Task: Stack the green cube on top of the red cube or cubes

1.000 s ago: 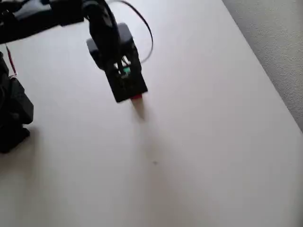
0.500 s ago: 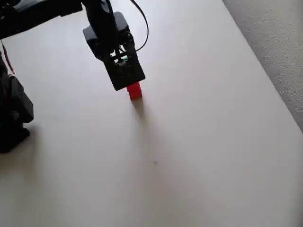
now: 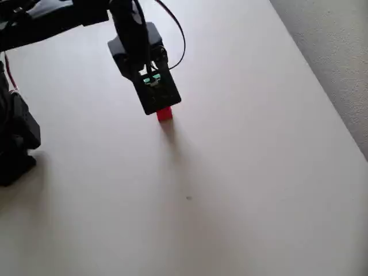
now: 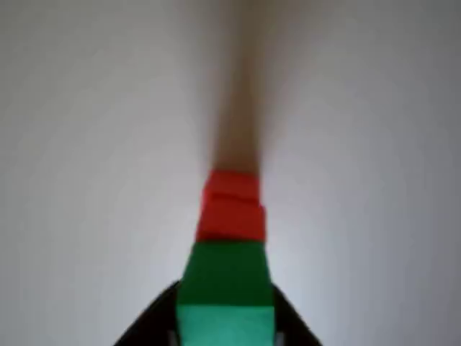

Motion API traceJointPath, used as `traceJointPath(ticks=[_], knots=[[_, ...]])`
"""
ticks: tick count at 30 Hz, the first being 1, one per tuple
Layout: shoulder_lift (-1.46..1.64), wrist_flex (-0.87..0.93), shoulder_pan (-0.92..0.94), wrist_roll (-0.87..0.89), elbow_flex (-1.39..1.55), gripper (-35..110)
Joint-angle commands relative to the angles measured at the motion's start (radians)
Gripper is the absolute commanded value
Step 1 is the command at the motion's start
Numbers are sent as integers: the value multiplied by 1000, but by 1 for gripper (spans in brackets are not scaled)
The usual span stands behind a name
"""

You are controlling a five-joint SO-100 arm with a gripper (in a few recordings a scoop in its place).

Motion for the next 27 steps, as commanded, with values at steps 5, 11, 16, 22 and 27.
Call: traceJointPath(ticks=[5,11,16,22,27], knots=[[9,-15,9,8,-60,5],[9,-11,12,-6,-60,14],[9,-6,20,-17,-60,16],[9,5,35,-31,-60,18],[35,46,43,-40,-98,18]])
